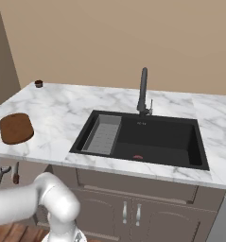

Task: Open the drawer on the left and place the cutting tools on the cutting board.

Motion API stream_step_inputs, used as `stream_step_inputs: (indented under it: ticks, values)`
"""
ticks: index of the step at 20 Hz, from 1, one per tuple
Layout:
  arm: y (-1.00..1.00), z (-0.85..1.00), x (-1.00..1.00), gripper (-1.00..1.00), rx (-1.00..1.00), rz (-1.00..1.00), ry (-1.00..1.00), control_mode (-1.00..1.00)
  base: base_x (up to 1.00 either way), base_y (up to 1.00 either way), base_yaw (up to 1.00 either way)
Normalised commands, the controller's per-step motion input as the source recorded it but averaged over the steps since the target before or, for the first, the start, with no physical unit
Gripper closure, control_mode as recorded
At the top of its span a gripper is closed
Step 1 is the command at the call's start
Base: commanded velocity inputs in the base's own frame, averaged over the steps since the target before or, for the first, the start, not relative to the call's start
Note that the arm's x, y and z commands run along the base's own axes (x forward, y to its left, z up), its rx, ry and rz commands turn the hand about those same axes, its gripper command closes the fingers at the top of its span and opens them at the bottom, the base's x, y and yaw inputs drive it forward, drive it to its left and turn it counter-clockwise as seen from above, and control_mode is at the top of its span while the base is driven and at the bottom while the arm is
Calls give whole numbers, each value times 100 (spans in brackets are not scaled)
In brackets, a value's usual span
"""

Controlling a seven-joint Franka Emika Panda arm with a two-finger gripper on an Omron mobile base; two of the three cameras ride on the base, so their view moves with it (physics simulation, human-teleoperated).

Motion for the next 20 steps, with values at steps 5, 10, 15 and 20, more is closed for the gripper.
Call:
stream_step_inputs:
  ticks: [5,10,15,20]
  values:
    - [1,-9,-52,-100,0,4,0,-100,0,0,0]
    - [0,-3,-58,-100,0,5,0,-100,0,0,0]
    - [0,0,-74,-100,0,4,0,-100,0,0,0]
    - [2,3,-97,-100,0,4,0,-100,0,0,0]
